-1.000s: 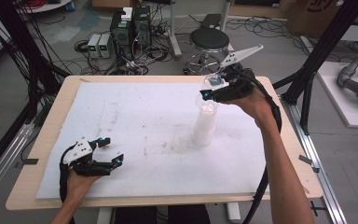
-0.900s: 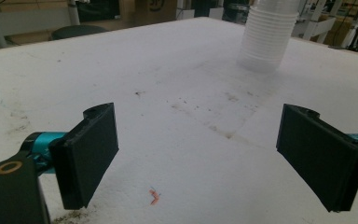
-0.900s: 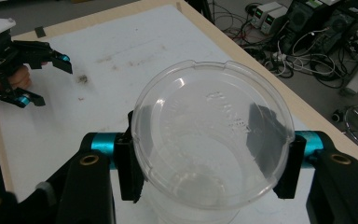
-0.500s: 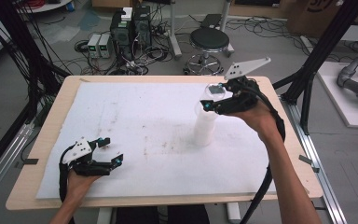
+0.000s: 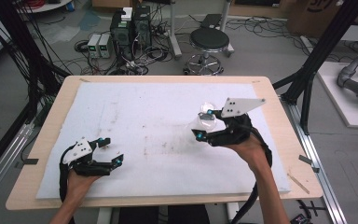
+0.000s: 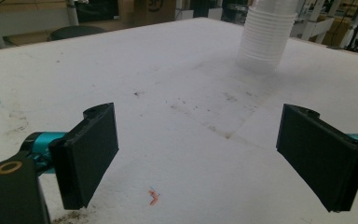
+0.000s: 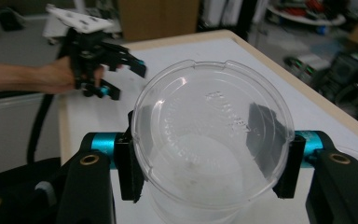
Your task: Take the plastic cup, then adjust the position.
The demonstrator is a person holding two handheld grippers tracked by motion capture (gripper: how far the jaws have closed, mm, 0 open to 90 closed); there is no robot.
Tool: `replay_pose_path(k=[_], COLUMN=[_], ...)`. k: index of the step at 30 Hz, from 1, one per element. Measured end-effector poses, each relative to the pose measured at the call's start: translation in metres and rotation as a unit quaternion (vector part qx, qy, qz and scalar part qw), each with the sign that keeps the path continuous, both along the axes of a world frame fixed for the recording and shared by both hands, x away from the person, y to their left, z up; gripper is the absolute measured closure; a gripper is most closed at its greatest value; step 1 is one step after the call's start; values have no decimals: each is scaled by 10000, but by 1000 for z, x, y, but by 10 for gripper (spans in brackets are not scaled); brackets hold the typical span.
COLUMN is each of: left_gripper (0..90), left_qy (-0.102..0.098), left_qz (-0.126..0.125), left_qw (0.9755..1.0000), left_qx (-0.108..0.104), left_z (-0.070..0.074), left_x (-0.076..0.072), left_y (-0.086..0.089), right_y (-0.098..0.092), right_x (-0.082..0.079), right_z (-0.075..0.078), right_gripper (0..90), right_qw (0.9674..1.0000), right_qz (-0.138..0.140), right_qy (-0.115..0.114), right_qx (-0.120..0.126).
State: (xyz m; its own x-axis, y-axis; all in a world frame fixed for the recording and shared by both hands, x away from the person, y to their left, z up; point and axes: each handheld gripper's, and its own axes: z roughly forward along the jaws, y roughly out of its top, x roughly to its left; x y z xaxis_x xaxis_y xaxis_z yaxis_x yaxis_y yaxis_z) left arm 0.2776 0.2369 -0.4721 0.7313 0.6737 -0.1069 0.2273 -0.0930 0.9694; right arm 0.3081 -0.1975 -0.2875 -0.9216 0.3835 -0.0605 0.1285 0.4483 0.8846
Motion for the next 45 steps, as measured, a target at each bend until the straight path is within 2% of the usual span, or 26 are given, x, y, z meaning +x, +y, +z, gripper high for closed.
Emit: replay_pose_path(k=[2,4,10,15,17,19,22,33,39,43,44,45], left_gripper=[125,125,125,125,125,125,125,125,125,123,123,124], left_qy=[6,29,47,61,80,56,51,75,-18,39,-3,-58], left_qz=[8,4,28,10,9,14,0,3,-36,-209,-243,-388], left_qw=[10000,10000,10000,10000,10000,10000,10000,10000,10000,9998,9997,9992], left_qx=[5,15,7,15,7,-6,5,54,56,-3,-2,53], left_z=[0,0,0,0,0,0,0,0,1,7,10,17], left_x=[0,1,1,1,1,1,1,1,0,0,-1,-2], left_y=[0,0,-1,0,0,0,0,-1,-1,-1,-2,-4], right_y=[1,2,12,20,21,24,27,27,26,27,28,28], right_x=[-6,-11,-14,-15,-14,-13,-13,-9,-6,-3,-3,-2], right_z=[-7,-15,-40,-59,-62,-66,-70,-76,-77,-76,-76,-76], right_gripper=[418,418,420,421,421,421,422,423,423,424,424,423], right_qw=[9993,9981,9953,9925,9919,9926,9912,9918,9920,9917,9916,9915], right_qz=[263,369,413,477,500,479,530,462,479,556,578,598], right_qy=[-120,-152,-223,-146,-141,-120,-96,1,10,23,33,29], right_qx=[254,480,846,1116,1162,1112,1211,1194,1169,1159,1159,1152])
